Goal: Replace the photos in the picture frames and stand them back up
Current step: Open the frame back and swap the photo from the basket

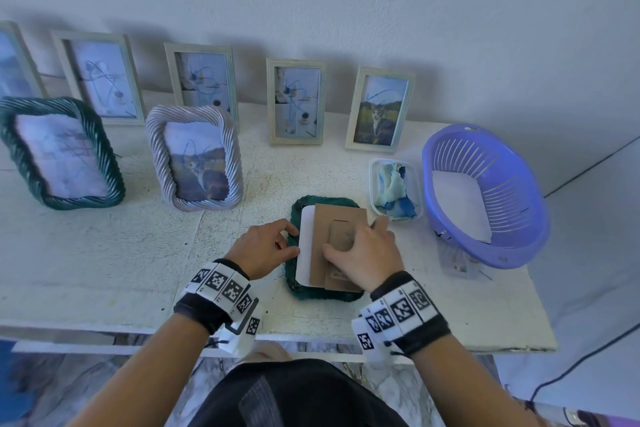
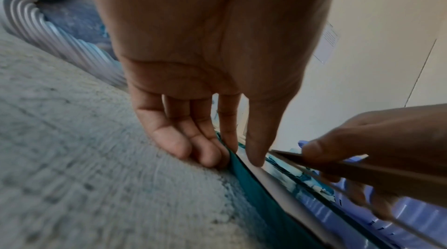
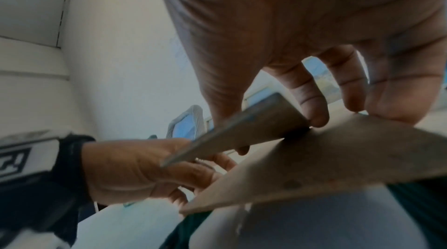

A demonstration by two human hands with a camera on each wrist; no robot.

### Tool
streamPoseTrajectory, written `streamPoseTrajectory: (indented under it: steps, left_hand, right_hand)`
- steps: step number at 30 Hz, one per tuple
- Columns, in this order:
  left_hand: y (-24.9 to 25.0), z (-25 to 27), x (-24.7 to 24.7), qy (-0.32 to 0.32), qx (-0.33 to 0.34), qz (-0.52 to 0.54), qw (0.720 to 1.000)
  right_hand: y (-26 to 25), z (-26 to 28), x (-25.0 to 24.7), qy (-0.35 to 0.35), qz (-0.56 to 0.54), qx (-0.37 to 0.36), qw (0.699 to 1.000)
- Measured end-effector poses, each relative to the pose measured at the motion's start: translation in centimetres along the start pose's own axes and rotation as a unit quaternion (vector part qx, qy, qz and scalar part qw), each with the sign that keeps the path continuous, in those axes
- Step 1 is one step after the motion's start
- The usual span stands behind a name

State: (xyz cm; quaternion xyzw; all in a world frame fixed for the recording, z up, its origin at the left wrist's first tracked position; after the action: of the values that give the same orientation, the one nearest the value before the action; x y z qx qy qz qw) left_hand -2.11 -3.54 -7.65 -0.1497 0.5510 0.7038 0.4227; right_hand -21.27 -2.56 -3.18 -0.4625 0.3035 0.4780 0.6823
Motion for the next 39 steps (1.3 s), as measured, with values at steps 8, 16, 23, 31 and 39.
streamPoseTrajectory:
  steps: [8, 16, 23, 31, 39]
  left_hand:
    - [-0.1, -0.3, 0.1, -0.003, 0.004, -0.003, 1.000]
    - [-0.4, -0.4, 0.2, -0.001, 0.006, -0.002, 1.000]
    - [-0.5, -0.4, 0.3, -0.003, 0.006, -0.008, 1.000]
    - [-0.3, -0.3, 0.2, -0.011, 0.005, -0.011, 1.000]
    - [1.1, 1.1, -0.3, 0.037, 0.036, -0.064, 0.997]
  right_hand:
    - [-1.4, -1.2, 1.3, 0.002, 0.022, 0.000, 1.000]
    - [-1.4, -1.0, 1.5, 0.005, 0.018, -0.007, 1.000]
    - [-1.6, -1.3, 1.9, 0.000, 0.021, -0.010, 1.000]
    - [-1.4, -1.2, 2.0, 0.006, 0.014, -0.026, 1.000]
    - [1.8, 0.7, -0.7, 0.051, -0.008, -0.133, 0.990]
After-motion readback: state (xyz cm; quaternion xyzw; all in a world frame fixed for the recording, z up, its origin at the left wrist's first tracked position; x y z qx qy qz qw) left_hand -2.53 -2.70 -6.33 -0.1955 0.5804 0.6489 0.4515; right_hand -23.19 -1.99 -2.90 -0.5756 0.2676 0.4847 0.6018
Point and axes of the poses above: each hand's wrist, its own z-axis away from the middle knuckle, its own x-axis out of the palm, y = z × x, the point moved 8 cm from there along -z, towards the middle knuckle, and after that the axes turned 6 degrees about -y, right-handed, at the moved point
